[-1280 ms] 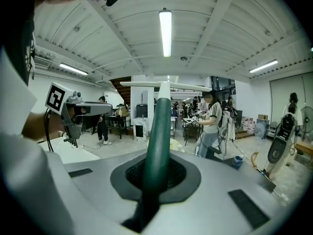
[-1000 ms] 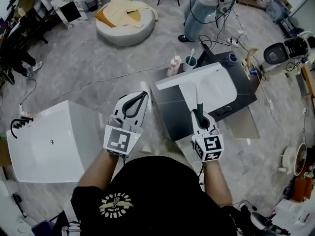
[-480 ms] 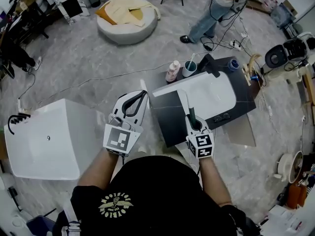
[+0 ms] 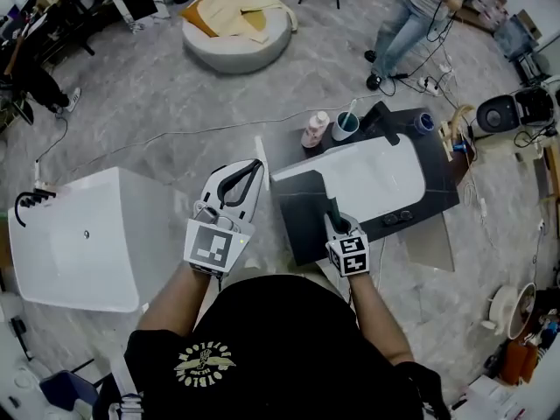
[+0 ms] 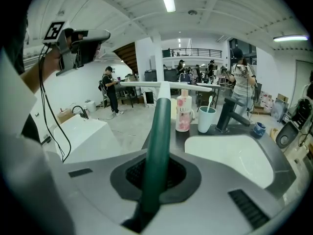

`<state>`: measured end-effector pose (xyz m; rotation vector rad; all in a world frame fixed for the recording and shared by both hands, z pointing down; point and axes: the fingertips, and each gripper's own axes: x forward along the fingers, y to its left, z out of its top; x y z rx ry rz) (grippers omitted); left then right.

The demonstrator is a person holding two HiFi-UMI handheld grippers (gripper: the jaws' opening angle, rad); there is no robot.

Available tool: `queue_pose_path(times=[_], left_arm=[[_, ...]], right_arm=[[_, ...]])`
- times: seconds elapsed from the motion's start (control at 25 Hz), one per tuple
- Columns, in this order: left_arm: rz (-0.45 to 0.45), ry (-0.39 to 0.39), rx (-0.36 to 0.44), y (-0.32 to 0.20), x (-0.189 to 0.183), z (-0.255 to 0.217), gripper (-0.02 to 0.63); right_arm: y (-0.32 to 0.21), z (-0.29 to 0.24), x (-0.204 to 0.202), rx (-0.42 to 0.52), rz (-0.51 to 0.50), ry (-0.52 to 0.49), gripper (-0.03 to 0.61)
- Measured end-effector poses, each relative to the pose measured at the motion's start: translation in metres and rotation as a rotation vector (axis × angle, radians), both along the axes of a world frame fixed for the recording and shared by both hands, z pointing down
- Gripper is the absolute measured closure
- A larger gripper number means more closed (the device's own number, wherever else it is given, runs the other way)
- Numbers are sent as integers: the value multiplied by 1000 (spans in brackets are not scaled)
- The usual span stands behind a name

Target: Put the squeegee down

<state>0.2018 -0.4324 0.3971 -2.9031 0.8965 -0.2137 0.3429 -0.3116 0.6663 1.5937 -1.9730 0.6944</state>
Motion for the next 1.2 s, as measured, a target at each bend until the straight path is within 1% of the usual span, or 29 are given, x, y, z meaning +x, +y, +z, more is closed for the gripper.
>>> queue_pose_path(times=[0.2,0.52,0.72,0.92,1.2], left_arm=[[-31,-1,-9,-4,-5,2,589],[-68,-24,-20,-2,-12,9,590],[-96,-32,-29,-1,-20,11,589],[-107,-46,-21,2,-26,10,589],[-129,-49,-35,2,-39,8,589]], right_arm=[[3,40,-2,-74,-26,-22,546],[11,96,-10,-203,-68,-48,546],[10,122,-12,-281,-52,-96,546],[2,138,-9,-325,-35,-101,546],[0,153,-14,-371,-21,-93,546]])
